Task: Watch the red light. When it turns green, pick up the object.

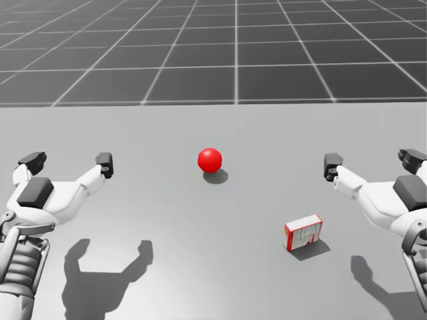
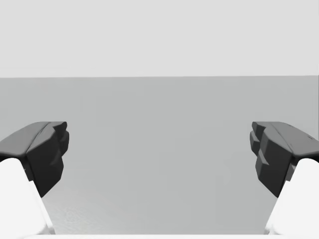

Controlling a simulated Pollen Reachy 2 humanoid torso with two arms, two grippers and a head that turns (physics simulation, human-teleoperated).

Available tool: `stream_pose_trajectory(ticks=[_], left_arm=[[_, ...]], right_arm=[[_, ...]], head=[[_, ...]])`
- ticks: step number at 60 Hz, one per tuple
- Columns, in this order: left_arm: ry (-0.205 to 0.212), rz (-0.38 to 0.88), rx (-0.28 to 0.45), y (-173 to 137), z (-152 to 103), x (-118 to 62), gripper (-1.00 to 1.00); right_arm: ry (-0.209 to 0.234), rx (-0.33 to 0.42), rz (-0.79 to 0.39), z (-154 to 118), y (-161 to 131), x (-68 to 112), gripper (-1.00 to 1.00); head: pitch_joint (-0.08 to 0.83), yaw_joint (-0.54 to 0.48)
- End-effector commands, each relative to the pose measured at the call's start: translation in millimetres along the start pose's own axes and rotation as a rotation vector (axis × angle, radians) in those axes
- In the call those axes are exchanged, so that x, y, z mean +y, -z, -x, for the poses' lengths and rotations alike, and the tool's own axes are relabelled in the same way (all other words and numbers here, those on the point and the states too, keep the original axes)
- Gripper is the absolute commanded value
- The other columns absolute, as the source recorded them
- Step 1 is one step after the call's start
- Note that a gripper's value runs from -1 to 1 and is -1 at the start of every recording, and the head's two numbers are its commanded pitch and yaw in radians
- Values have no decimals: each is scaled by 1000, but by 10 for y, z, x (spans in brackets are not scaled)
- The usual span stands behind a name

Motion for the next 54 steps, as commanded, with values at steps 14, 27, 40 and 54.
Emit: stream_pose_trajectory(ticks=[14, 27, 40, 54], left_arm=[[3, 1, -3, -4, 0, -8, -1000], [5, 1, -4, -1, -1, -11, -1000], [7, 1, -4, -3, -1, -13, -1000], [8, 1, -5, -6, -3, -12, -1000]], right_arm=[[3, -1, -1, 4, 2, 12, -1000], [1, -1, -1, 2, 2, 14, -1000], [-4, -3, 0, 3, 0, 18, -1000], [-4, -2, 0, 5, -4, 18, -1000]], head=[[477, 74], [476, 78], [478, 80], [477, 84]])
